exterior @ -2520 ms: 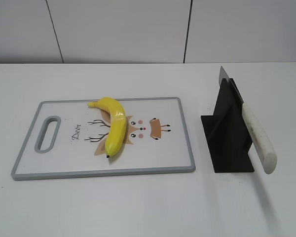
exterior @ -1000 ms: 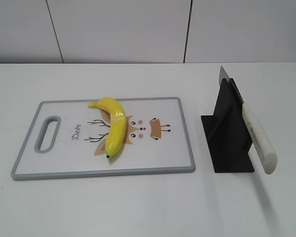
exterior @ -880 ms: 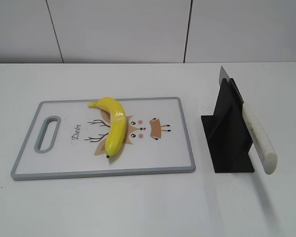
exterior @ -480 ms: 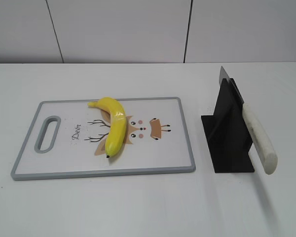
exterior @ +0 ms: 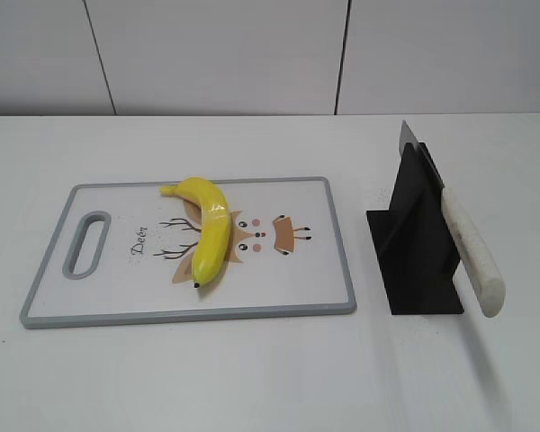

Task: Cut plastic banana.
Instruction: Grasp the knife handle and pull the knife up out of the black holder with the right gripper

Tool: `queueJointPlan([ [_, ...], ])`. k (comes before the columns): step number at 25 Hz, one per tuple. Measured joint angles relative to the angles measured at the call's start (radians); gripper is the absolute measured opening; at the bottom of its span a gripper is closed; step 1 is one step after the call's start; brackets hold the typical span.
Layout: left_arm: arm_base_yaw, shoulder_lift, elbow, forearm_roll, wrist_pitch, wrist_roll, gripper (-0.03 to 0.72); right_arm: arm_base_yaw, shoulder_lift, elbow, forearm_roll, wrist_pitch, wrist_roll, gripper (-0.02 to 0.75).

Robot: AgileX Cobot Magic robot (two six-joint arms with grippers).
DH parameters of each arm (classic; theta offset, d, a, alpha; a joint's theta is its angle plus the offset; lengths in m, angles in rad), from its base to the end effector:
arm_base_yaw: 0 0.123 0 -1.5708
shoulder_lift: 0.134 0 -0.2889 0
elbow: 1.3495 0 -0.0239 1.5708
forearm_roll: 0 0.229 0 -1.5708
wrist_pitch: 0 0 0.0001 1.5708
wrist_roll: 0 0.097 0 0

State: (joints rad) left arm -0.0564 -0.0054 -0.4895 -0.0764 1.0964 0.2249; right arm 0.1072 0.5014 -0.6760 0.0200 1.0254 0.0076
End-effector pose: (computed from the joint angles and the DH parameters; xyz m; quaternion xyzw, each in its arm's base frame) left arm -0.0244 -0.0052 0.2583 0.1230 0.8542 0.0044 0.5051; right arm 0.0520 0.0073 0.3097 -0.0444 0.9185 0.0324 0.3915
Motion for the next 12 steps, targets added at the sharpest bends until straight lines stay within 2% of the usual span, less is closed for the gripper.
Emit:
queueJointPlan([
  [6, 0.000, 0.000, 0.000, 0.000, 0.000, 0.000, 0.489, 0.012, 0.286, -0.103, 0.116, 0.031, -0.008, 0.590],
  [8, 0.000, 0.000, 0.000, 0.000, 0.000, 0.000, 0.489, 0.055, 0.366, -0.134, 0.122, 0.031, -0.008, 0.590],
  [12, 0.000, 0.000, 0.000, 0.000, 0.000, 0.000, 0.489, 0.213, 0.501, -0.189, 0.093, 0.031, 0.034, 0.590],
])
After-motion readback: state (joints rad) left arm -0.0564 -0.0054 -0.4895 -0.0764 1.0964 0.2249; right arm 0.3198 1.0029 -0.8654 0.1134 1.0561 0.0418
